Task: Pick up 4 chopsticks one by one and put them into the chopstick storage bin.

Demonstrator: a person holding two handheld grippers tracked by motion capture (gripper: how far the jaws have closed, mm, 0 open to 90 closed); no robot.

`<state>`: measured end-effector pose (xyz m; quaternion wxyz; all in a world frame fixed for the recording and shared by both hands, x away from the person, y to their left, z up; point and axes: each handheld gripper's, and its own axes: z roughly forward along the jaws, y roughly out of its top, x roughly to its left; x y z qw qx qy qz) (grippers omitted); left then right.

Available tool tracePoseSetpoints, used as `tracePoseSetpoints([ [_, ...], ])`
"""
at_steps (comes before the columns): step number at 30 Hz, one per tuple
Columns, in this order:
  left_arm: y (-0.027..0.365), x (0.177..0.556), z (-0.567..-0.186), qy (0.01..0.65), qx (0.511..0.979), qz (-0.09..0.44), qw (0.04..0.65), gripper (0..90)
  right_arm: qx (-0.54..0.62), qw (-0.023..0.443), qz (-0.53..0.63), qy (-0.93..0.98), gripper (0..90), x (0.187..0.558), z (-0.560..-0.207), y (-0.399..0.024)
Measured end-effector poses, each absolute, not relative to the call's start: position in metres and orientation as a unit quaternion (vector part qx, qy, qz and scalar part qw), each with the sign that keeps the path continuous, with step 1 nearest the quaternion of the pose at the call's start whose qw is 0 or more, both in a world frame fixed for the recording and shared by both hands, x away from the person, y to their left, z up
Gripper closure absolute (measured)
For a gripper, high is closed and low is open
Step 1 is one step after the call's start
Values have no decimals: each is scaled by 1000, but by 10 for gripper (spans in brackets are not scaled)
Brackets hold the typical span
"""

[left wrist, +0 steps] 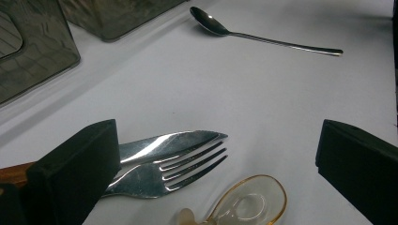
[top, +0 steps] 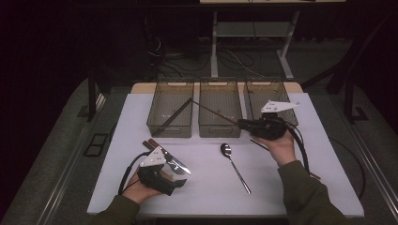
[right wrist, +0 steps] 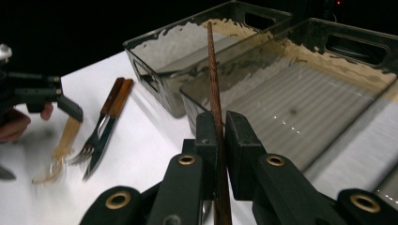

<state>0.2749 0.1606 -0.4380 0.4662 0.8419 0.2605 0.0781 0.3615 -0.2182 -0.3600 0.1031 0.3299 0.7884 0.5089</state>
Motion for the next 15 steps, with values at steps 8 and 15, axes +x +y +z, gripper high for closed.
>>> tracePoseSetpoints([
  [8, 160, 274, -437, 259, 841, 77, 468, 0, 328, 108, 500, 794, 841, 377, -355, -191],
  [15, 160, 274, -438, 259, 841, 76, 469, 0, 345, 110, 492, 792, 841, 391, -355, -173],
])
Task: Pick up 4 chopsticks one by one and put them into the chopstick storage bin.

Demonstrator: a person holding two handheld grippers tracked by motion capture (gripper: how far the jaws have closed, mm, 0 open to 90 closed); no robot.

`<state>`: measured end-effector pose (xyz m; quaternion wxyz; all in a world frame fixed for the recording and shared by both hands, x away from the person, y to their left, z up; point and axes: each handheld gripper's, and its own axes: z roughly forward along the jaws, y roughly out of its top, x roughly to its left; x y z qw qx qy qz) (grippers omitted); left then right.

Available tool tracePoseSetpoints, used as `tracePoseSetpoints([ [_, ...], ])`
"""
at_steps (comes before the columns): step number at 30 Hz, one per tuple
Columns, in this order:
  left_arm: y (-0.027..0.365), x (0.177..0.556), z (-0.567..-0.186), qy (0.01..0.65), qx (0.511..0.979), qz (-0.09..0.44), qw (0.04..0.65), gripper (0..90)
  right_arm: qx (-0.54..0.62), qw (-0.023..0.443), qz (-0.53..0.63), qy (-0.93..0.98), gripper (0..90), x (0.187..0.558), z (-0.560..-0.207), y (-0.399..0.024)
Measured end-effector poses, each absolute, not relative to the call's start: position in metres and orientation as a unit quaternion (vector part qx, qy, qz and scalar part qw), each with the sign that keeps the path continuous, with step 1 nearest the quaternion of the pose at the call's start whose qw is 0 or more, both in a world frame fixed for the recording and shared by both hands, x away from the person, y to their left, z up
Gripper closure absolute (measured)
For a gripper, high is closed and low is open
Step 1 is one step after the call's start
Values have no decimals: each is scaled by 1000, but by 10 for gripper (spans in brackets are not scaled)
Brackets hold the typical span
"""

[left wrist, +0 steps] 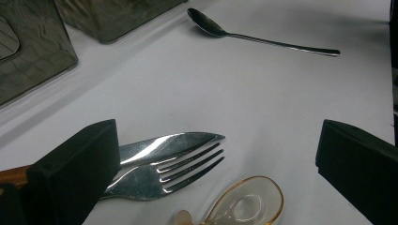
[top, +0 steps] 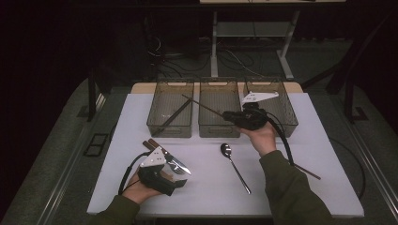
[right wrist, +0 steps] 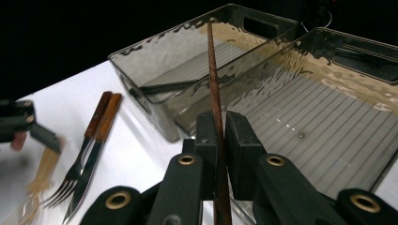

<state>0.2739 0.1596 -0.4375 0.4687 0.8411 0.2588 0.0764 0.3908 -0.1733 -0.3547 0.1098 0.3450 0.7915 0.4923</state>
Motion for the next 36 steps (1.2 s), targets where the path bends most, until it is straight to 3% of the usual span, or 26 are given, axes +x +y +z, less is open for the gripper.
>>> tracePoseSetpoints([
  [14, 159, 273, -437, 260, 839, 75, 471, 0, 365, 122, 472, 793, 841, 414, -356, -142],
  [36, 160, 274, -436, 252, 840, 76, 474, 0, 378, 133, 414, 817, 841, 464, -364, -60],
])
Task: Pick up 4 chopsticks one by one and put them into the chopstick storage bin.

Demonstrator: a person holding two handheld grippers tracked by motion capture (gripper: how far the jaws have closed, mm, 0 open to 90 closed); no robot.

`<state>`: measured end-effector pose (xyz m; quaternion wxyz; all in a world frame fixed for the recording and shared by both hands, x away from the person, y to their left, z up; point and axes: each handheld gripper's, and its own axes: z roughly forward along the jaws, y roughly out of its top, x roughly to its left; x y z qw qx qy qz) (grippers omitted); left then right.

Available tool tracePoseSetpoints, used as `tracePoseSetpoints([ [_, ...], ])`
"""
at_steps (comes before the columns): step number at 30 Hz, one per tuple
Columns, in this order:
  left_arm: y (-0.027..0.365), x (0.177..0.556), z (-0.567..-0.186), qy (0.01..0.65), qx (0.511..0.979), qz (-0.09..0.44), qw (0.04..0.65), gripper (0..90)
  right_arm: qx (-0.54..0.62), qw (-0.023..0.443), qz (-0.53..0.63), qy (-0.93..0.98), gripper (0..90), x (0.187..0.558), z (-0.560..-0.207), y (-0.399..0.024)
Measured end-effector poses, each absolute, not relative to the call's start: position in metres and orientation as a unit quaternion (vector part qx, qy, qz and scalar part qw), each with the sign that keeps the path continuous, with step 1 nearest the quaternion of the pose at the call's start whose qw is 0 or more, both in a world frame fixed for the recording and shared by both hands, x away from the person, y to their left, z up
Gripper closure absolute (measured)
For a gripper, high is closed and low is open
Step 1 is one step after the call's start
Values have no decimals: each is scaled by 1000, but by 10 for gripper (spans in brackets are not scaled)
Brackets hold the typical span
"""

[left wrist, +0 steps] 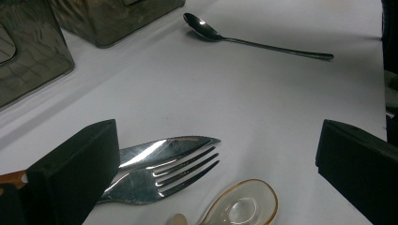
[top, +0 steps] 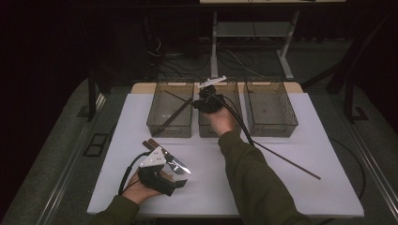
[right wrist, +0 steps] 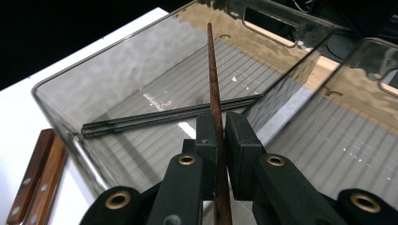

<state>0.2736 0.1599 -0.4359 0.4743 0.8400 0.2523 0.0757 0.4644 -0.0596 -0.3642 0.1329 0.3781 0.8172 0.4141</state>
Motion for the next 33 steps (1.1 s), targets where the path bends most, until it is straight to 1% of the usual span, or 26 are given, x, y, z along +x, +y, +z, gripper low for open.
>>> tracePoseSetpoints([
  [14, 159, 274, -435, 249, 840, 72, 477, 0, 389, 145, 372, 830, 840, 485, -371, -16],
  [21, 159, 273, -435, 249, 840, 69, 477, 0, 393, 148, 361, 833, 838, 489, -374, -5],
  [24, 159, 273, -435, 248, 840, 69, 478, 0, 389, 145, 363, 834, 822, 488, -376, 1],
  [25, 159, 273, -435, 248, 839, 69, 479, 0, 384, 148, 367, 835, 750, 486, -376, 3],
  [29, 159, 273, -434, 248, 840, 70, 479, 0, 378, 146, 372, 835, 651, 484, -375, 3],
  [33, 159, 273, -434, 245, 841, 72, 478, 0, 373, 130, 388, 833, 569, 481, -372, -2],
])
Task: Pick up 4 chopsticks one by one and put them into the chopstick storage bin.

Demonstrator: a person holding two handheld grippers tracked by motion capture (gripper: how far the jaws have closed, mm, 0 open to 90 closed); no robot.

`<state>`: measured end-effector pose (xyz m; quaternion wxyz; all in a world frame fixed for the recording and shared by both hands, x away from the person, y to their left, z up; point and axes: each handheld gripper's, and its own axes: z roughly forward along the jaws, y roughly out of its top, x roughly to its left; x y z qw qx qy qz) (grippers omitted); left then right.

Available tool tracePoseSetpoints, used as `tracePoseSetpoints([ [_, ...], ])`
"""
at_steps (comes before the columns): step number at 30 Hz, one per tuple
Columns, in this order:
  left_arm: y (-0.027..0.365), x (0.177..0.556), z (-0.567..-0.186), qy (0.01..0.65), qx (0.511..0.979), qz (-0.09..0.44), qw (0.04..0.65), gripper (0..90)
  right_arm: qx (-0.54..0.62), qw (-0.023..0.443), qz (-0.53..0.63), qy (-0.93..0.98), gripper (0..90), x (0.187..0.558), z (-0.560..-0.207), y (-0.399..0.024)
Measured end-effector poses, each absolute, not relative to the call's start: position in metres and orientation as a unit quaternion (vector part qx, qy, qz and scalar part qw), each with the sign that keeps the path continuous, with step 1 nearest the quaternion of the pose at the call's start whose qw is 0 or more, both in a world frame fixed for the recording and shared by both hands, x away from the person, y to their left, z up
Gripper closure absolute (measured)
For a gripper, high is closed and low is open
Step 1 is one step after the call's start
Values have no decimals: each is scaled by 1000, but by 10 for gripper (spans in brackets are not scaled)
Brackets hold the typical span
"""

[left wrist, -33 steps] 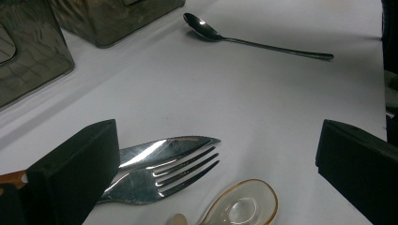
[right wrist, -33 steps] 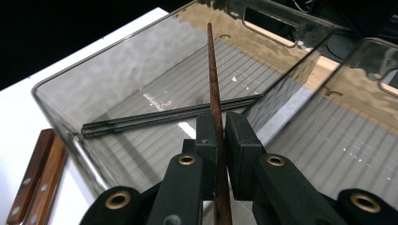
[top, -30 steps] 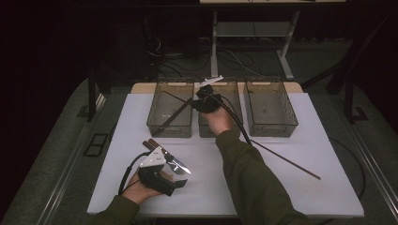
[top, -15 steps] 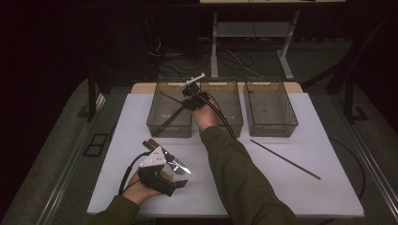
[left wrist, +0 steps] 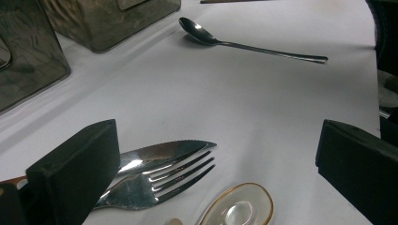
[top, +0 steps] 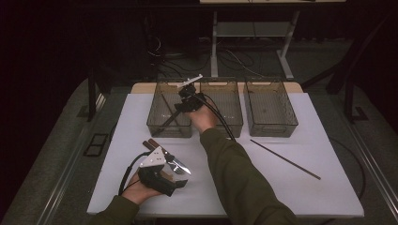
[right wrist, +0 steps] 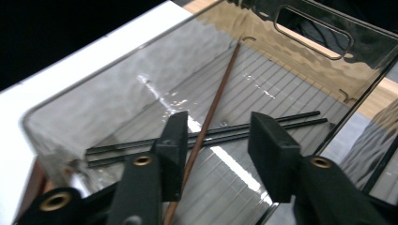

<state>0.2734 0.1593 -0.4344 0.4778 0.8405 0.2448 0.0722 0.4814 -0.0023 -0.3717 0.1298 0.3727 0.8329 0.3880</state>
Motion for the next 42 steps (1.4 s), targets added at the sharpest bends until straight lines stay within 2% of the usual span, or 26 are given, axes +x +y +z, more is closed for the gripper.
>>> tracePoseSetpoints([
  [6, 160, 273, -434, 246, 840, 76, 478, 0, 365, 106, 414, 827, 482, 473, -366, -24],
  [16, 160, 272, -435, 253, 837, 77, 478, 0, 318, 96, 446, 831, 374, 448, -354, -65],
  [42, 160, 272, -436, 261, 838, 76, 474, 0, 295, 94, 490, 815, 338, 386, -353, -173],
])
